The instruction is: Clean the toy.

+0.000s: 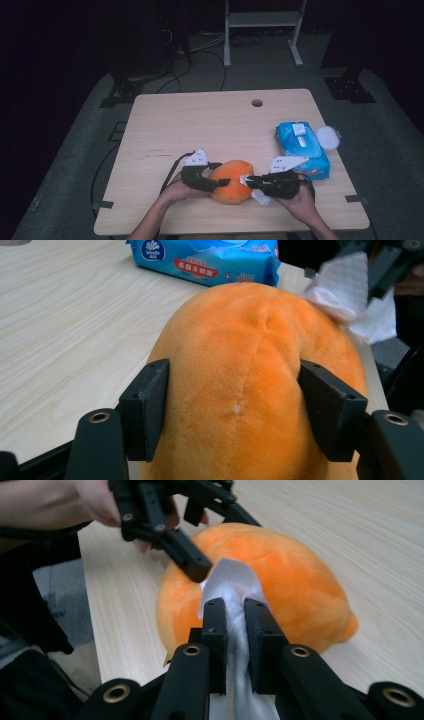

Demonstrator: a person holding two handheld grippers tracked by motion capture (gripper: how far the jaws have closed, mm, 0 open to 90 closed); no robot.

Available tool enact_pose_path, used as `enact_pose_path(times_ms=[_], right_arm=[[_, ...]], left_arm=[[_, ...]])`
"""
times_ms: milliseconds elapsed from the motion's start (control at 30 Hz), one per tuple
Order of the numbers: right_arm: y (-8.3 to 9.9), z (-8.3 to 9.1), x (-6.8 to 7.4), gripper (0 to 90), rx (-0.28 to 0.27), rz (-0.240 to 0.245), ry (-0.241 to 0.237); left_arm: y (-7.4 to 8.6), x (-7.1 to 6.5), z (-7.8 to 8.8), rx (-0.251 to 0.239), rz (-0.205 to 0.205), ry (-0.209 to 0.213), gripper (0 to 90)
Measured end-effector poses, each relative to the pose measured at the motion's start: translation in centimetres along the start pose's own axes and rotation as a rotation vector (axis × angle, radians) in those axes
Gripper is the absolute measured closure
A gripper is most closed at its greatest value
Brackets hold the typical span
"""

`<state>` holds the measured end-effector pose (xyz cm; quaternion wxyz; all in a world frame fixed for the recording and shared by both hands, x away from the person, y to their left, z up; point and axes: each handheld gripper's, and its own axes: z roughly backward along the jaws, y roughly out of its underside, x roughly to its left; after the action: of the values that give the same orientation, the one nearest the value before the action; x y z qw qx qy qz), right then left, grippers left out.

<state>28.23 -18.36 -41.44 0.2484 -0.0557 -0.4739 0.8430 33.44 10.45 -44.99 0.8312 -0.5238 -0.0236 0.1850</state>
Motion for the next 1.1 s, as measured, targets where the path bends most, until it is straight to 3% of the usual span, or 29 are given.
enact_pose_path(times_ms=[100, 300, 433, 600, 667, 767, 933, 1000, 1100], right_arm=[[0.3, 0.0, -0.7, 79.5, 0.003, -0.029, 0.001], [1.3, 0.1, -2.8, 79.5, 0.047, -0.114, 0.053], [0.7, 0.3, -2.4, 79.5, 0.018, -0.094, 0.077], [-0.5, 0.3, -1.7, 79.3, -0.052, -0.085, 0.053], [-0.6, 0.2, -1.6, 79.2, -0.050, -0.069, 0.050], [-0.2, 0.2, -2.0, 79.3, -0.043, -0.090, 0.049], [1.0, 0.2, -3.2, 79.3, 0.012, -0.135, 0.074], [1.2, 0.3, -3.3, 79.4, 0.016, -0.141, 0.076], [0.6, 0.6, -2.7, 79.4, -0.001, -0.114, 0.087]], left_arm=[[0.0, 0.0, 0.0, -0.001, -0.001, -0.004, 33.4], [0.0, -0.3, -0.1, -0.016, -0.005, 0.004, 31.8], [-0.5, -1.2, -0.5, -0.016, -0.043, -0.002, 30.2], [-1.1, -2.8, -1.5, 0.005, -0.109, -0.015, 29.7], [-1.3, -3.1, -1.7, 0.017, -0.132, -0.029, 29.4], [-1.2, -2.7, -1.4, 0.012, -0.116, -0.025, 29.3], [-0.7, -1.4, -0.9, -0.014, -0.041, -0.015, 29.0], [-0.7, -1.4, -1.0, -0.015, -0.042, -0.016, 28.7], [-1.0, -2.0, -1.4, -0.012, -0.059, -0.023, 28.0]])
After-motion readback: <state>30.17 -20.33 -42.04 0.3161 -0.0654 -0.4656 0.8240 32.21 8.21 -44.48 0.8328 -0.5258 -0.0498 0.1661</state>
